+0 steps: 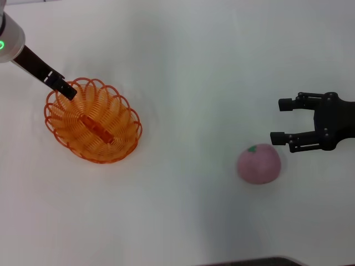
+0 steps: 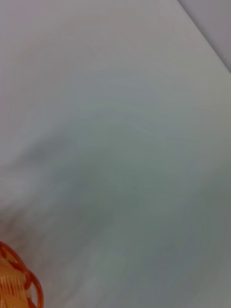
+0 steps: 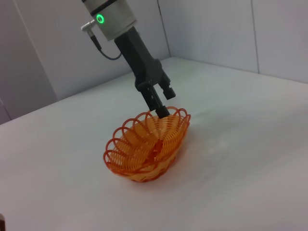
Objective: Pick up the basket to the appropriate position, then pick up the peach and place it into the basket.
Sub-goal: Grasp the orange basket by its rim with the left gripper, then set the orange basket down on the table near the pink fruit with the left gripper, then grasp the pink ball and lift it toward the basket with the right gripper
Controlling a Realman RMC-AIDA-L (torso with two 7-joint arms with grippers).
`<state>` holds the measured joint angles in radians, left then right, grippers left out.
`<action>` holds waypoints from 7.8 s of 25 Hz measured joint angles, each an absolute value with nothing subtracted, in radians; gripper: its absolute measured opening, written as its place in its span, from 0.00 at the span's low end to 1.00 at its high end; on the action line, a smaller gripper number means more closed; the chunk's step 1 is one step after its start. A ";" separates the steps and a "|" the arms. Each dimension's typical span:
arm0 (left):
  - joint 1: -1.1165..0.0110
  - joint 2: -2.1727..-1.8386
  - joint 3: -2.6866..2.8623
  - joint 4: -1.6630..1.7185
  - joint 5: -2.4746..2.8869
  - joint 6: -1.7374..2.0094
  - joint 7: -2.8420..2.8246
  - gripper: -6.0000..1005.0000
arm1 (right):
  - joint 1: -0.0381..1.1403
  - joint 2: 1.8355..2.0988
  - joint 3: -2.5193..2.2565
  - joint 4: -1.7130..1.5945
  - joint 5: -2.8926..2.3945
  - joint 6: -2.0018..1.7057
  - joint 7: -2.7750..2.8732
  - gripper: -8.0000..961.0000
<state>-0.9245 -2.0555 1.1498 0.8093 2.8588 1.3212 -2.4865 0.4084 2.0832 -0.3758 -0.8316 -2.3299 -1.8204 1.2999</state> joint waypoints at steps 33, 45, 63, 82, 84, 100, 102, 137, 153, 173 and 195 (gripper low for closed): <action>-0.934 -2.068 1.189 0.790 2.858 1.339 -2.511 0.05 | 0.408 2.083 -0.375 -0.820 -2.327 -1.826 1.298 0.96; -0.909 -2.135 1.163 1.151 2.858 1.627 -2.534 0.05 | 0.410 2.083 -0.375 -0.824 -2.306 -1.825 1.298 0.96; -0.798 -2.168 1.103 1.389 2.825 1.753 -2.750 0.06 | 0.413 2.078 -0.376 -0.845 -2.280 -1.851 1.282 0.96; -0.677 -2.173 0.900 1.097 2.539 1.416 -2.977 0.09 | 0.418 2.044 -0.488 -0.907 -2.287 -1.803 1.139 0.96; -0.659 -2.172 0.900 1.073 2.521 1.391 -2.977 0.10 | 0.417 2.042 -0.490 -0.918 -2.288 -1.802 1.121 0.96; -0.576 -2.164 0.950 1.096 2.517 1.367 -2.944 0.13 | 0.439 2.045 -0.527 -0.962 -2.287 -1.802 1.113 0.95; -0.576 -2.163 0.950 1.098 2.520 1.372 -2.942 0.13 | 0.442 2.047 -0.529 -0.962 -2.285 -1.802 1.113 0.95; -0.239 -2.169 0.639 1.048 2.136 1.862 -1.409 0.75 | 0.539 2.064 -0.586 -0.913 -2.166 -1.628 1.651 0.95; -0.260 -2.165 0.631 0.990 2.162 1.807 -1.375 0.83 | 0.729 1.971 -0.781 -1.244 -2.322 -1.983 2.043 0.95; -0.280 -2.164 0.606 0.982 2.152 1.816 -1.379 0.87 | 0.832 2.098 -1.238 -1.164 -2.728 -1.957 2.200 0.95; -0.272 -2.166 0.606 0.955 2.151 1.838 -1.382 0.87 | 0.810 2.093 -1.423 -1.044 -2.641 -1.811 2.223 0.81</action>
<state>-0.2722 -2.1656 0.6059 0.9554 2.1511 1.8382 -1.3821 0.8101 2.0933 -1.4227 -1.0439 -2.6413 -1.8115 2.2228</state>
